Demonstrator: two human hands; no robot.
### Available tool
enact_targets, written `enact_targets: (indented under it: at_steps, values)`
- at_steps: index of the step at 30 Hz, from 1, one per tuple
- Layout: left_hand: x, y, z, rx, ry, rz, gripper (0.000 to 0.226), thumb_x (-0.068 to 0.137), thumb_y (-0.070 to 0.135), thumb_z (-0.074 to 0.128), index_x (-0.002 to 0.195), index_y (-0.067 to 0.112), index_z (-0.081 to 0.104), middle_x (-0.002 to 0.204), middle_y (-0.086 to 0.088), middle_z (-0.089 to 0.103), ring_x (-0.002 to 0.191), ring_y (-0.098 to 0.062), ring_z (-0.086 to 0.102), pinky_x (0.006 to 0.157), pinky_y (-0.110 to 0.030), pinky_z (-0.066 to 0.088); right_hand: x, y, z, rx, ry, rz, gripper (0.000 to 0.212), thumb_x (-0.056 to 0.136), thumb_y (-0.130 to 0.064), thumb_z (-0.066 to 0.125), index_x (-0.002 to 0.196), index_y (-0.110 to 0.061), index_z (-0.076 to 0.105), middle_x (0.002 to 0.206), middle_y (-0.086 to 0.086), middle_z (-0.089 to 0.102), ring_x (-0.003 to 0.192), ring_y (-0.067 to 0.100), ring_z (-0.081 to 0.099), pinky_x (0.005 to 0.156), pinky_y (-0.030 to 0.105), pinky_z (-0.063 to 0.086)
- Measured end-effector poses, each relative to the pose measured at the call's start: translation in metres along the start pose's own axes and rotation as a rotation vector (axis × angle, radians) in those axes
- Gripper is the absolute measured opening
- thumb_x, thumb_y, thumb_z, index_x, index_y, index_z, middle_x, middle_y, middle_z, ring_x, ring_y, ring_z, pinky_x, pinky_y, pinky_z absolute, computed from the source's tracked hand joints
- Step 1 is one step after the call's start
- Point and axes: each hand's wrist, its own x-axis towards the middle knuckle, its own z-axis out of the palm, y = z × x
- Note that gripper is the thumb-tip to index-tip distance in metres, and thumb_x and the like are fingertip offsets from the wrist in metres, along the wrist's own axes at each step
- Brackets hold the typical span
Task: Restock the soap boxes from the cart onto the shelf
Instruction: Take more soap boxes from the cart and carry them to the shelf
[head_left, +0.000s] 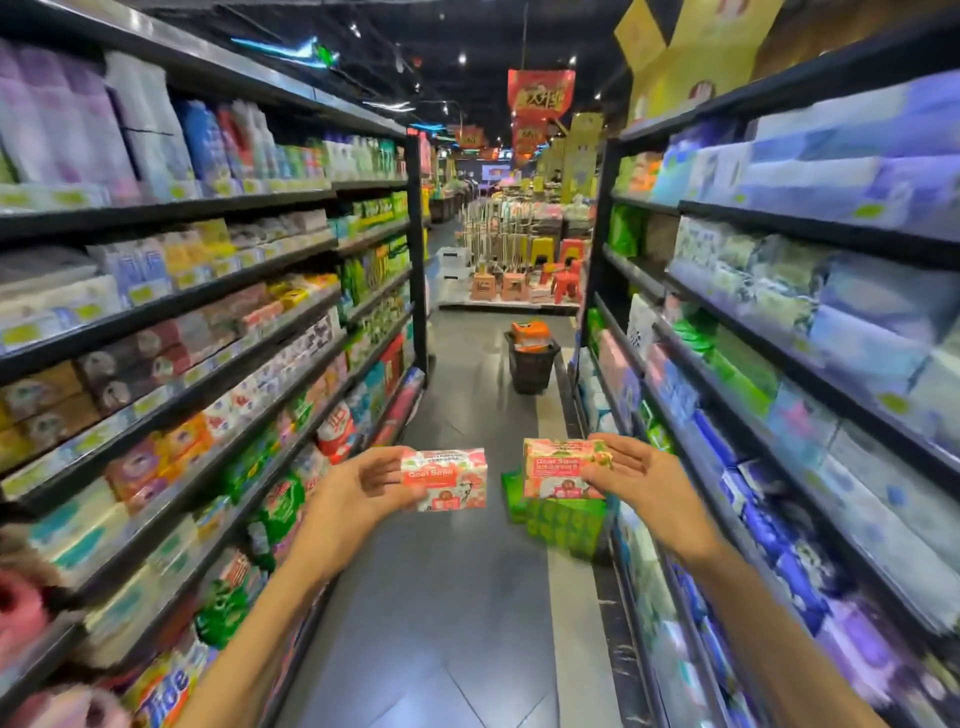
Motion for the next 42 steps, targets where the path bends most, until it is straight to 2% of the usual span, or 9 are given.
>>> enact_targets:
  at_steps: [8, 13, 16, 19, 23, 26, 33, 38, 42]
  values:
    - [0.193, -0.044, 0.003, -0.022, -0.02, 0.043, 0.042, 0.079, 0.001, 0.081, 0.118, 0.012, 0.069, 0.102, 0.009, 0.078, 0.095, -0.009, 0.074, 0.078, -0.017, 0.058, 0.181, 0.008, 0.019, -0.065, 0.032, -0.038, 0.055, 0.079, -0.005, 0.08, 0.129, -0.002, 0.058, 0.116, 0.011, 0.072, 0.11, 0.022, 0.069, 0.099, 0.034, 0.054]
    - [0.303, -0.07, -0.022, 0.0, 0.014, 0.027, 0.042, 0.081, 0.004, 0.08, 0.12, 0.016, 0.068, 0.103, 0.001, 0.078, 0.094, -0.015, 0.075, 0.079, -0.025, 0.06, 0.306, 0.013, 0.05, -0.014, 0.011, -0.044, 0.044, 0.081, 0.0, 0.075, 0.123, -0.006, 0.063, 0.11, 0.006, 0.075, 0.099, 0.014, 0.072, 0.078, 0.02, 0.057]
    - [0.365, -0.091, -0.041, 0.037, 0.058, 0.019, 0.042, 0.083, 0.008, 0.08, 0.121, 0.018, 0.068, 0.102, 0.003, 0.078, 0.089, -0.014, 0.074, 0.07, -0.022, 0.057, 0.388, 0.028, 0.078, -0.029, -0.035, -0.057, 0.047, 0.081, -0.004, 0.076, 0.127, -0.006, 0.062, 0.113, 0.008, 0.074, 0.106, 0.021, 0.07, 0.085, 0.027, 0.059]
    - [0.431, -0.116, -0.06, 0.07, 0.127, 0.006, 0.041, 0.083, 0.007, 0.08, 0.121, 0.018, 0.068, 0.102, 0.005, 0.078, 0.094, -0.012, 0.074, 0.075, -0.02, 0.057, 0.469, 0.041, 0.104, -0.042, -0.081, -0.082, 0.047, 0.083, -0.002, 0.074, 0.128, -0.006, 0.061, 0.114, 0.009, 0.073, 0.106, 0.018, 0.07, 0.082, 0.021, 0.057]
    - [0.523, -0.151, -0.084, 0.115, 0.189, 0.005, 0.042, 0.084, 0.015, 0.081, 0.122, 0.023, 0.068, 0.106, 0.008, 0.077, 0.098, -0.01, 0.073, 0.087, -0.034, 0.058, 0.582, 0.054, 0.141, -0.052, -0.161, -0.113, 0.048, 0.084, -0.001, 0.073, 0.13, -0.006, 0.06, 0.117, 0.01, 0.072, 0.109, 0.018, 0.069, 0.092, 0.026, 0.056]
    - [0.575, -0.17, -0.101, 0.153, 0.228, -0.005, 0.043, 0.085, 0.017, 0.08, 0.125, 0.023, 0.067, 0.108, 0.01, 0.076, 0.101, -0.007, 0.072, 0.09, -0.034, 0.057, 0.646, 0.06, 0.165, -0.043, -0.199, -0.112, 0.047, 0.084, -0.001, 0.073, 0.129, -0.006, 0.061, 0.114, 0.007, 0.073, 0.108, 0.016, 0.069, 0.09, 0.025, 0.056]
    - [0.697, -0.218, -0.167, 0.189, 0.434, -0.067, 0.041, 0.084, 0.013, 0.079, 0.123, 0.02, 0.068, 0.11, 0.008, 0.075, 0.101, -0.003, 0.071, 0.084, -0.016, 0.055, 0.825, 0.069, 0.272, -0.025, -0.394, -0.131, 0.041, 0.085, 0.004, 0.07, 0.124, -0.003, 0.061, 0.105, -0.001, 0.073, 0.087, -0.002, 0.071, 0.067, 0.01, 0.053]
    - [0.751, -0.256, -0.218, 0.205, 0.569, -0.107, 0.041, 0.084, 0.013, 0.08, 0.122, 0.022, 0.068, 0.111, 0.008, 0.075, 0.103, -0.006, 0.071, 0.088, -0.022, 0.056, 0.924, 0.089, 0.359, -0.023, -0.536, -0.131, 0.049, 0.084, 0.0, 0.073, 0.13, -0.002, 0.058, 0.112, 0.01, 0.073, 0.097, 0.009, 0.071, 0.071, 0.016, 0.055]
    - [0.777, -0.28, -0.258, 0.234, 0.696, -0.125, 0.04, 0.083, 0.016, 0.081, 0.12, 0.024, 0.069, 0.11, 0.011, 0.075, 0.103, -0.003, 0.07, 0.092, -0.024, 0.055, 0.978, 0.1, 0.43, -0.02, -0.668, -0.177, 0.049, 0.086, -0.013, 0.075, 0.133, -0.013, 0.059, 0.113, -0.001, 0.074, 0.105, 0.015, 0.07, 0.078, 0.022, 0.057]
